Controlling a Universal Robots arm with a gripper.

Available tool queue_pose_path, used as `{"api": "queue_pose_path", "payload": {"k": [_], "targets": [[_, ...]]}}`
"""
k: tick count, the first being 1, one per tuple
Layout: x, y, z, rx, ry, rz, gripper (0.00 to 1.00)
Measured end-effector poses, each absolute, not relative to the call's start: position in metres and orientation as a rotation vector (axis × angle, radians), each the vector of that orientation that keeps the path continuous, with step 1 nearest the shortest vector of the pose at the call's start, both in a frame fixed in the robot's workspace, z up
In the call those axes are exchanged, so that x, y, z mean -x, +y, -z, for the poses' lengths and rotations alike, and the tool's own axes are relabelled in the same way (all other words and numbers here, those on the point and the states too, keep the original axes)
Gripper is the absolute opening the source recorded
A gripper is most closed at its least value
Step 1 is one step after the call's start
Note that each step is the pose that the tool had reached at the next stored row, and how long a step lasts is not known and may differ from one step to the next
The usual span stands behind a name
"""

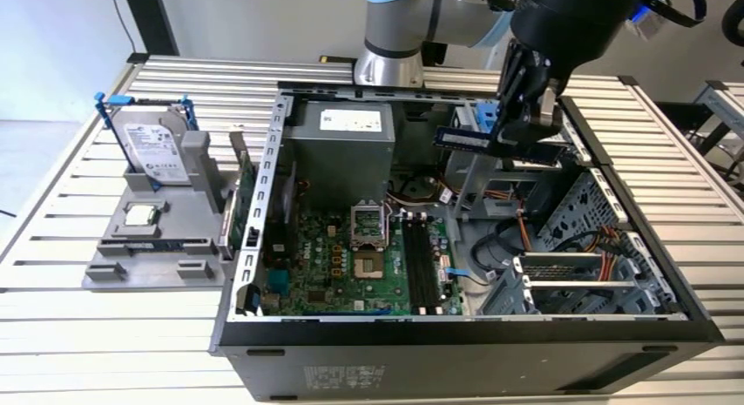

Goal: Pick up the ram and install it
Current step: 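Pick up the ram and move it above insertion slot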

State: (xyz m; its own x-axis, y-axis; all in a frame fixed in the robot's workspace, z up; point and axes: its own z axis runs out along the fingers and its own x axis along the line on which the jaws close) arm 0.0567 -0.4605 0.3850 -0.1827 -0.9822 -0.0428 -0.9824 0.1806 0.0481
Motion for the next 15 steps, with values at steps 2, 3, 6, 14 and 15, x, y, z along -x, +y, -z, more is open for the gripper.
{"api": "queue_pose_path", "payload": {"k": [2,3,6,14,15], "targets": [[-0.0567,-0.4605,-0.3850,1.976,2.437,-0.101,0.00],[-0.0567,-0.4605,-0.3849,1.960,2.449,-0.101,0.00],[-0.0567,-0.4605,-0.3850,1.911,2.485,-0.101,0.00],[-0.0567,-0.4605,-0.3850,1.788,2.571,-0.100,0.00],[-0.0567,-0.4605,-0.3849,1.773,2.581,-0.100,0.00]]}}
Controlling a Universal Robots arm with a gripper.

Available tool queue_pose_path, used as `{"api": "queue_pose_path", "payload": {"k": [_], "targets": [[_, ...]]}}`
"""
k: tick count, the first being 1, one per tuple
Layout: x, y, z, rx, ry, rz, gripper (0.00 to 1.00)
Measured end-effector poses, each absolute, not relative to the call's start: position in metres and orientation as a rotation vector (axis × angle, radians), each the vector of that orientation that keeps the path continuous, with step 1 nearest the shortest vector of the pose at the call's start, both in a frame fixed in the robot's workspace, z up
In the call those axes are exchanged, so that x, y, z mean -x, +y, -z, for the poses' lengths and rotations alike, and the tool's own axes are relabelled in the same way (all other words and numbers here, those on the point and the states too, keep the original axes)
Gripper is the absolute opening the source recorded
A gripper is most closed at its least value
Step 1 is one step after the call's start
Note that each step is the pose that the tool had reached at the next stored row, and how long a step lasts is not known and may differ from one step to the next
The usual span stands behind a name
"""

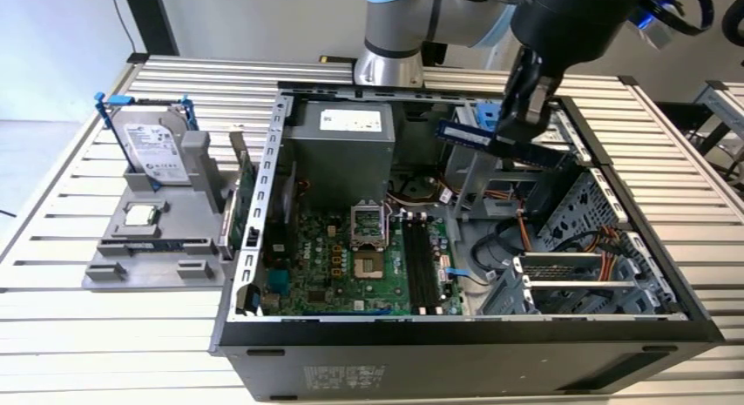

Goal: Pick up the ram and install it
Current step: 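Pick up the ram and move it above insertion slot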

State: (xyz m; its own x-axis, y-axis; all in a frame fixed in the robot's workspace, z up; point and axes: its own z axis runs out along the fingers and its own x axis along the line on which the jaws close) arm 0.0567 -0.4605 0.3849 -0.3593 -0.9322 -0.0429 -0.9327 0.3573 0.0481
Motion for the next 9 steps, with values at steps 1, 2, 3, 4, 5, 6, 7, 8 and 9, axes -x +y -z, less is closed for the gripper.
{"api": "queue_pose_path", "payload": {"k": [1,2,3,4,5,6,7,8,9], "targets": [[-0.0567,-0.4605,-0.3850,1.759,2.591,-0.100,0.00],[-0.0567,-0.4605,-0.3849,1.744,2.600,-0.100,0.00],[-0.0567,-0.4606,-0.3849,1.729,2.610,-0.100,0.00],[-0.0567,-0.4606,-0.3850,1.714,2.620,-0.100,0.00],[-0.0567,-0.4606,-0.3850,1.699,2.629,-0.100,0.00],[-0.0567,-0.4607,-0.3850,1.684,2.638,-0.100,0.00],[-0.0567,-0.4607,-0.3850,1.669,2.647,-0.099,0.00],[-0.0567,-0.4608,-0.3850,1.654,2.656,-0.099,0.00],[-0.0567,-0.4608,-0.3850,1.641,2.664,-0.099,0.00]]}}
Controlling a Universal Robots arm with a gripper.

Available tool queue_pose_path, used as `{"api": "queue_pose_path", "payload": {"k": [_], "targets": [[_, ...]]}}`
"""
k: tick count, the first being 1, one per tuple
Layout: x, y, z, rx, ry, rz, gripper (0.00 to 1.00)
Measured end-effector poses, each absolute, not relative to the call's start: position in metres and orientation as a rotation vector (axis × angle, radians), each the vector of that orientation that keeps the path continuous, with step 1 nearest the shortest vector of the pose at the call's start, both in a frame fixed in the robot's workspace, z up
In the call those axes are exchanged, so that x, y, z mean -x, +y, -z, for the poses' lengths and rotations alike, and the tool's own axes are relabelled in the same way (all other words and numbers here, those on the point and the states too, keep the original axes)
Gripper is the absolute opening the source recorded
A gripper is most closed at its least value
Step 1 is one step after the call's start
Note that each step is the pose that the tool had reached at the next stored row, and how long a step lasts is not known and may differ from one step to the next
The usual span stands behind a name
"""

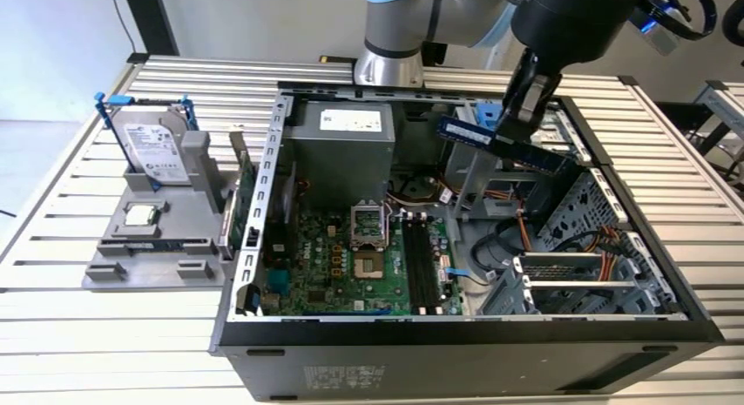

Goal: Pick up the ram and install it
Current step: 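Pick up the ram and move it above insertion slot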

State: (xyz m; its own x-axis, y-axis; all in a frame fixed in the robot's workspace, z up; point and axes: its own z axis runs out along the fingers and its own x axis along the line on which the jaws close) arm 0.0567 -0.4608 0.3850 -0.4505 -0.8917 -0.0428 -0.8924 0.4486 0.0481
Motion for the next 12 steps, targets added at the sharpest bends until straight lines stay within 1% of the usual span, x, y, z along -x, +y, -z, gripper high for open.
{"api": "queue_pose_path", "payload": {"k": [12], "targets": [[-0.0567,-0.4612,-0.3849,1.471,2.757,-0.098,0.00]]}}
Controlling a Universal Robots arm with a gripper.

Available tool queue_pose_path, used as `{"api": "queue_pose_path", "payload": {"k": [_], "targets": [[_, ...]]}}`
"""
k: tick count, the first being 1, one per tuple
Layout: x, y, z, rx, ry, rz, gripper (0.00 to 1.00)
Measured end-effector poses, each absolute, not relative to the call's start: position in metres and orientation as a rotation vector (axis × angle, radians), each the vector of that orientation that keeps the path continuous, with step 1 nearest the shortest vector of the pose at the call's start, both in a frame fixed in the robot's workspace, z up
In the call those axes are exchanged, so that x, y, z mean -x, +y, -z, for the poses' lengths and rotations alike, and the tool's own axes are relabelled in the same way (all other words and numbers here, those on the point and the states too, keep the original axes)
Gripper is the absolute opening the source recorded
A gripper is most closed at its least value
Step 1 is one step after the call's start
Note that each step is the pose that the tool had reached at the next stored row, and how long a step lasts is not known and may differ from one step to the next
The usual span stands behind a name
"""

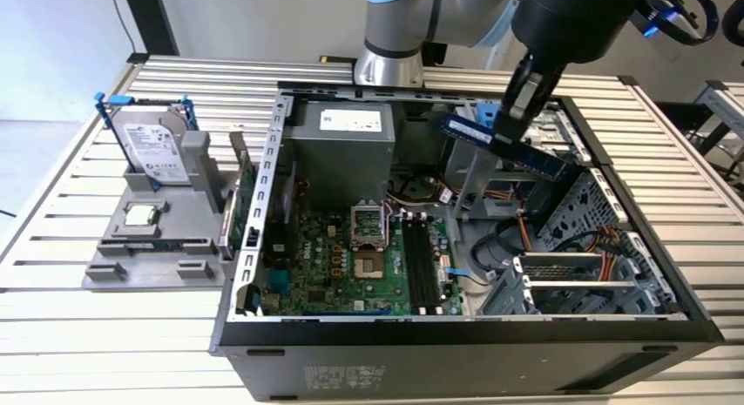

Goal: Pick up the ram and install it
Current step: 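Pick up the ram and move it above insertion slot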

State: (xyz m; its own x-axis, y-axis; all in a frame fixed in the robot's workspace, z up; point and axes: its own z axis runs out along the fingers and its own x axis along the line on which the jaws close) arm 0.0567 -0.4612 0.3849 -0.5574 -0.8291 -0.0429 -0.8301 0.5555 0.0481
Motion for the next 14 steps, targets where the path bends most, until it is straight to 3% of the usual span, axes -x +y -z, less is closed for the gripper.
{"api": "queue_pose_path", "payload": {"k": [14], "targets": [[-0.0567,-0.4615,-0.3849,1.275,2.848,-0.096,0.00]]}}
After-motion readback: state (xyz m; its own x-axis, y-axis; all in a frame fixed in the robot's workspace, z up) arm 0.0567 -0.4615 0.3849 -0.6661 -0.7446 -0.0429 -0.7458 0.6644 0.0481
